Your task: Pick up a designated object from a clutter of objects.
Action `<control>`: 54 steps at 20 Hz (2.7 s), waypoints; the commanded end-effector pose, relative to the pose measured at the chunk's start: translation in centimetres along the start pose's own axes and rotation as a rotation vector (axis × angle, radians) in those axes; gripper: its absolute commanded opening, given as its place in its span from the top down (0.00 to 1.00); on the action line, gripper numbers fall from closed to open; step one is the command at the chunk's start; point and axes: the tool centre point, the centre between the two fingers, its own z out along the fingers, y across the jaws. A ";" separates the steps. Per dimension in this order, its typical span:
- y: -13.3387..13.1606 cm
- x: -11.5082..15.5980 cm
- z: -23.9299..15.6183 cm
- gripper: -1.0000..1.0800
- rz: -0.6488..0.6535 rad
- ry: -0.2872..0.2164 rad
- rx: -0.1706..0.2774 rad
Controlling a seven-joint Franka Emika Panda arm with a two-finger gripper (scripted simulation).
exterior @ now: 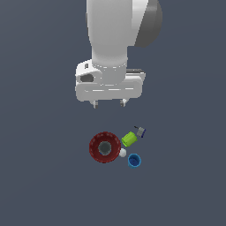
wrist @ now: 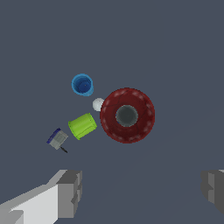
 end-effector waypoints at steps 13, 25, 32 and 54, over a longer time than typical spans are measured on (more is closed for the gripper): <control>-3.1 5.6 13.4 0.04 -0.340 -0.016 0.008; -5.5 7.0 22.2 0.04 -0.536 -0.018 0.032; -5.9 7.1 23.6 0.04 -0.567 -0.018 0.036; -6.1 6.9 28.6 1.00 -0.567 -0.018 0.036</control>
